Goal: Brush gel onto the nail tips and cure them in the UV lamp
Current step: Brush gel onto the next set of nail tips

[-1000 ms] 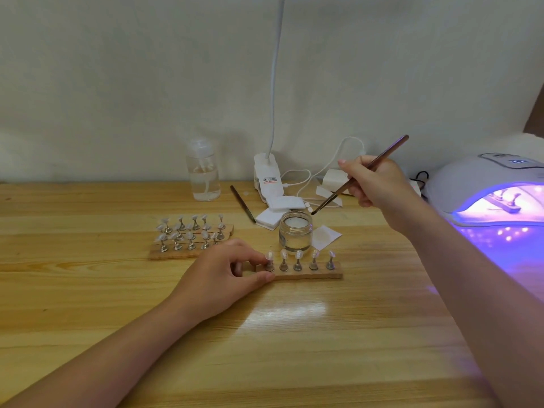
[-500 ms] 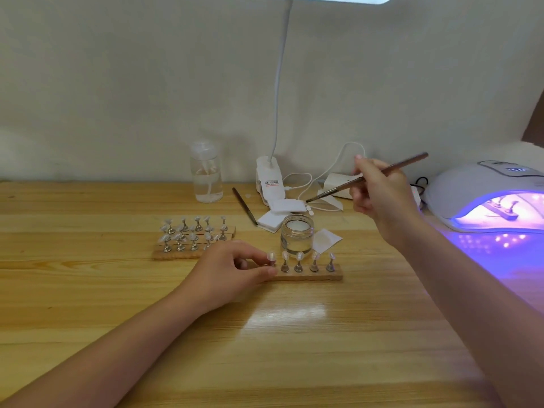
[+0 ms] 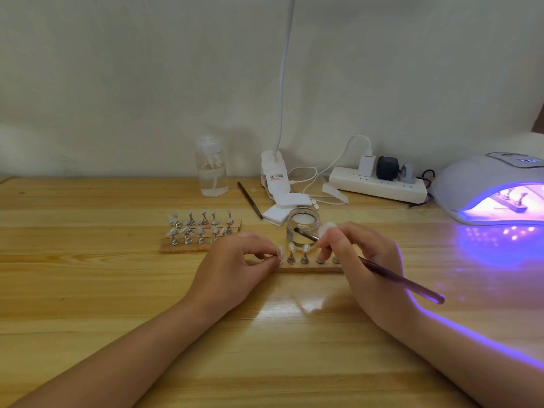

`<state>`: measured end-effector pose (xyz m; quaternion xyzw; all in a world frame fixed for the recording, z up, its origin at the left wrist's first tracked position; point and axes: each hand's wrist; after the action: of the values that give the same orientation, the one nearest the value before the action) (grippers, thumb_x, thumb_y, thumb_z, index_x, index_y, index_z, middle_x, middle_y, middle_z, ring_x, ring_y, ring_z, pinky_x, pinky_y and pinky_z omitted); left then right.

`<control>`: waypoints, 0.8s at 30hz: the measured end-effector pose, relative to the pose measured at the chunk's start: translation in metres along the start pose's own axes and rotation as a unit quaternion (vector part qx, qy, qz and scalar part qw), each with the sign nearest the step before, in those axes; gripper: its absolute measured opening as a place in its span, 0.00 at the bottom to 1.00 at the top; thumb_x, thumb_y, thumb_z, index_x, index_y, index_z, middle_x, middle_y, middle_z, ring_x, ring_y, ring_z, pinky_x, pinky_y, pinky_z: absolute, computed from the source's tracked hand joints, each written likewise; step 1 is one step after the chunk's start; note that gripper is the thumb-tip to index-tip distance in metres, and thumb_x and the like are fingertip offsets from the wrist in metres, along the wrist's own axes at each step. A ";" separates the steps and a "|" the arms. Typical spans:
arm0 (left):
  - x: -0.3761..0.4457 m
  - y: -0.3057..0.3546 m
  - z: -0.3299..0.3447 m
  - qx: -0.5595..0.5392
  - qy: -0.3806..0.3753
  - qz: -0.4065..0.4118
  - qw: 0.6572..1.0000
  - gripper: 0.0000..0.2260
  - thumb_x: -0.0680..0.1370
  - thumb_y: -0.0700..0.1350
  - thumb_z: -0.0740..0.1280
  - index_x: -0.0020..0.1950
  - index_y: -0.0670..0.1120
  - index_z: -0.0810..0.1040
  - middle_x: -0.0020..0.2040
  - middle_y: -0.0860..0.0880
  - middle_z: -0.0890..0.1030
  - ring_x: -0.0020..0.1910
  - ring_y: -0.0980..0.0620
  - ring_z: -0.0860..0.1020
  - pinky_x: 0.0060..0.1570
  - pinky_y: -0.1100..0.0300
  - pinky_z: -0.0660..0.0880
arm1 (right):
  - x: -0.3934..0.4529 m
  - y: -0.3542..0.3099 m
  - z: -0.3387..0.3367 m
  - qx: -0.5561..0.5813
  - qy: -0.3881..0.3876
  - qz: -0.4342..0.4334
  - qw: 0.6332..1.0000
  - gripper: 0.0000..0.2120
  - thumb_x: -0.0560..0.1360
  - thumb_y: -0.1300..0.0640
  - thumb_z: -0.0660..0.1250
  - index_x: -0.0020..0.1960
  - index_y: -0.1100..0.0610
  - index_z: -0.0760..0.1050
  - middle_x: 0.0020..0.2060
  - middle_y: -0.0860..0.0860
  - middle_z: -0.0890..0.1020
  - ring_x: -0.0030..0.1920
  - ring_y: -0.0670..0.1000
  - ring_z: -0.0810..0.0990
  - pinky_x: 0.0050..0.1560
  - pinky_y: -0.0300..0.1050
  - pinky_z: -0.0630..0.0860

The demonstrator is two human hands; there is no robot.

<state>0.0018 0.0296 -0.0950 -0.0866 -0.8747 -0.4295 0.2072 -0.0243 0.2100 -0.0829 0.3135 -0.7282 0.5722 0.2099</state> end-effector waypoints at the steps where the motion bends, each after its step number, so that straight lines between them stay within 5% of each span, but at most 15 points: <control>1: 0.000 0.001 -0.001 -0.014 0.006 0.000 1.000 0.08 0.69 0.39 0.74 0.40 0.53 0.84 0.35 0.60 0.81 0.32 0.66 0.75 0.31 0.75 0.67 | -0.001 0.001 0.000 0.000 0.003 -0.009 1.000 0.14 0.72 0.48 0.58 0.32 0.50 0.75 0.27 0.50 0.78 0.32 0.46 0.76 0.38 0.36 0.72; 4: 0.000 0.003 -0.005 -0.067 0.005 -0.018 0.998 0.08 0.68 0.38 0.74 0.39 0.52 0.83 0.31 0.62 0.80 0.28 0.68 0.73 0.29 0.78 0.64 | -0.002 0.003 0.002 0.001 -0.001 -0.032 0.999 0.16 0.74 0.50 0.55 0.31 0.50 0.74 0.25 0.51 0.76 0.31 0.48 0.75 0.37 0.43 0.73; 10: 0.001 0.004 -0.003 -0.101 -0.002 -0.028 0.994 0.09 0.69 0.36 0.73 0.40 0.50 0.84 0.36 0.49 0.83 0.30 0.64 0.75 0.27 0.75 0.64 | -0.004 0.006 0.006 -0.006 -0.001 -0.071 0.997 0.19 0.78 0.47 0.53 0.36 0.53 0.76 0.29 0.47 0.78 0.34 0.49 0.79 0.38 0.57 0.76; 16: 0.001 0.004 -0.005 -0.101 -0.016 -0.038 0.994 0.10 0.69 0.35 0.72 0.41 0.52 0.83 0.36 0.51 0.82 0.31 0.64 0.73 0.28 0.74 0.64 | -0.004 0.010 0.008 -0.058 -0.019 -0.079 0.995 0.27 0.79 0.44 0.49 0.37 0.57 0.79 0.29 0.45 0.79 0.36 0.42 0.78 0.43 0.50 0.75; 24: 0.001 0.005 -0.006 -0.100 -0.026 -0.045 0.994 0.11 0.69 0.36 0.72 0.41 0.53 0.83 0.36 0.54 0.81 0.32 0.63 0.72 0.29 0.73 0.65 | -0.004 0.012 0.007 -0.046 -0.022 -0.071 0.996 0.26 0.78 0.43 0.49 0.38 0.56 0.79 0.31 0.46 0.81 0.37 0.44 0.79 0.42 0.53 0.75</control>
<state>0.0042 0.0281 -0.0873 -0.0790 -0.8354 -0.5214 0.1551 -0.0292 0.2055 -0.0956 0.3671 -0.7338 0.5148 0.2483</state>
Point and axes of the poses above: each hand's wrist, its own x-axis towards the middle knuckle, its own z-axis out of the palm, y = z × x
